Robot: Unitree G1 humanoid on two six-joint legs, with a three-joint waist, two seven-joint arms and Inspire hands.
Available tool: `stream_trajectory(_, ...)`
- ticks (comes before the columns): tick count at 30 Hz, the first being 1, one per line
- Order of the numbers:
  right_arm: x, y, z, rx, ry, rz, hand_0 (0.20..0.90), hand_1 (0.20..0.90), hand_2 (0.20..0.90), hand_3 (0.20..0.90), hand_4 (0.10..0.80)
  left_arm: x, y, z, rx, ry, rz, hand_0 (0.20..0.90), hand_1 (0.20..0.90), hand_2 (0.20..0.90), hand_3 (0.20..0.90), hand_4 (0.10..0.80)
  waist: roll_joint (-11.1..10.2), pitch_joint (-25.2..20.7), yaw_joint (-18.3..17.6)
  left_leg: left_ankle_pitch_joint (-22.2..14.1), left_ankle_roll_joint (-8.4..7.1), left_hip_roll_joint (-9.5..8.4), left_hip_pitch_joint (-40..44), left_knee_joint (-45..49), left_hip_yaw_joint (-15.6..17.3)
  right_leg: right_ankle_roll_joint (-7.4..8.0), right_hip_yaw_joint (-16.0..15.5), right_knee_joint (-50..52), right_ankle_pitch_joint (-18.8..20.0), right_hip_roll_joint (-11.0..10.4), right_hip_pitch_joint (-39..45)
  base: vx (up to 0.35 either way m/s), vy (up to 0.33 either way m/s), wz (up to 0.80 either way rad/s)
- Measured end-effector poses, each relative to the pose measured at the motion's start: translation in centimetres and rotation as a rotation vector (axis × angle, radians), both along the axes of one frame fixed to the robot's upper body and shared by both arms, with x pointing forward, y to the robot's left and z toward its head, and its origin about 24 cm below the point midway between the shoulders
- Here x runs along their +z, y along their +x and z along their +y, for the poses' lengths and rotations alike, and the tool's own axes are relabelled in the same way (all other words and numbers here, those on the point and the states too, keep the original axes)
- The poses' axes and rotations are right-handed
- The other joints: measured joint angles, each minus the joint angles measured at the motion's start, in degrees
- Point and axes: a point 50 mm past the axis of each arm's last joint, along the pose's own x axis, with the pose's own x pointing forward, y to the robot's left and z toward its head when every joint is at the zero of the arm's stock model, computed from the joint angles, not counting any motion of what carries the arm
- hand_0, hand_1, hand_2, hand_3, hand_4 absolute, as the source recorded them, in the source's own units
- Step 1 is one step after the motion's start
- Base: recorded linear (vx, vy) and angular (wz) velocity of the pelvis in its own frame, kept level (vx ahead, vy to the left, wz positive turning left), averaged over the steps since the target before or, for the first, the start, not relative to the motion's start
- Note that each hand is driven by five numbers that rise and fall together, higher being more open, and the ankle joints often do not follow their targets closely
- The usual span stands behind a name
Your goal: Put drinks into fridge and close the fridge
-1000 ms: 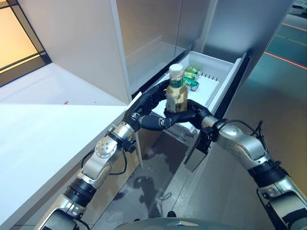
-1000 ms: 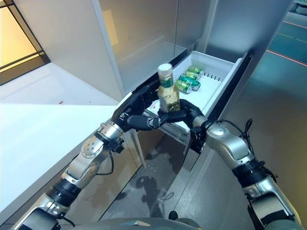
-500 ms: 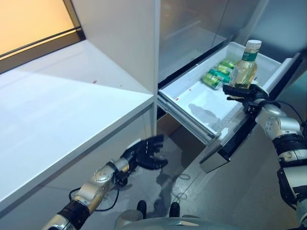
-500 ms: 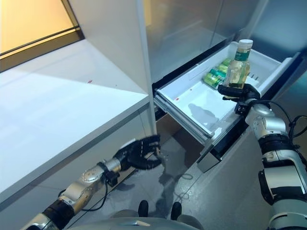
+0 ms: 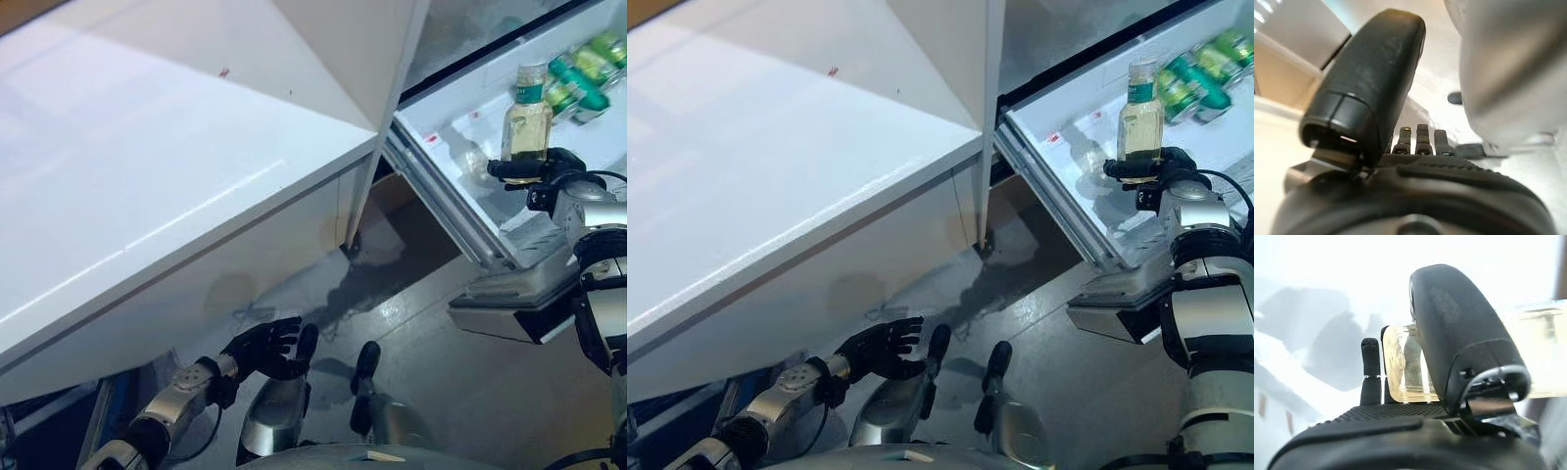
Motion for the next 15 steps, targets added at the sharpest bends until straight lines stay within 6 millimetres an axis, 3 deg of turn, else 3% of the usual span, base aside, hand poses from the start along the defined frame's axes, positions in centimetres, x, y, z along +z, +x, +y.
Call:
stream_trajectory(3,2.3,0.1,-0.2,0.021,-0.098,0.001,0.300,0.300,0.300,0.200,0.100,0.1,0.8,1.1,0.083,0.029,-0.019,0.900,0.900,0.900,0.900,0.800,-0.1,1.1,-0.7,0.0,0.01,-0.02,0.2,0.1,0.5,0.01,0.1,0.9,0.0,-0.2,-0.3,0.012,0.007,-0.08)
stream_trajectory(6,1.8,-0.4,-1.0,0.007,-0.162,0.112,0.300,0.300,0.300,0.200,0.100,0.8,1.6,1.9,0.144,0.033,-0.054,0.900,0.900,0.900,0.900,0.800,-0.1,1.2,-0.7,0.1,0.11,-0.03,0.1,0.1,0.7,0.02,0.2,1.0,0.0,-0.2,-0.5,-0.001,0.000,-0.02)
stream_trajectory(15,2.9,-0.5,-1.0,0.134,-0.435,0.367,0.300,0.300,0.300,0.200,0.100,0.9,1.8,3.1,0.215,0.038,-0.055,0.900,0.900,0.900,0.900,0.800,-0.2,1.2,0.0,0.2,0.26,0.08,0.1,0.1,1.5,0.02,1.2,1.7,0.0,-0.2,-1.1,0.004,-0.015,-0.04)
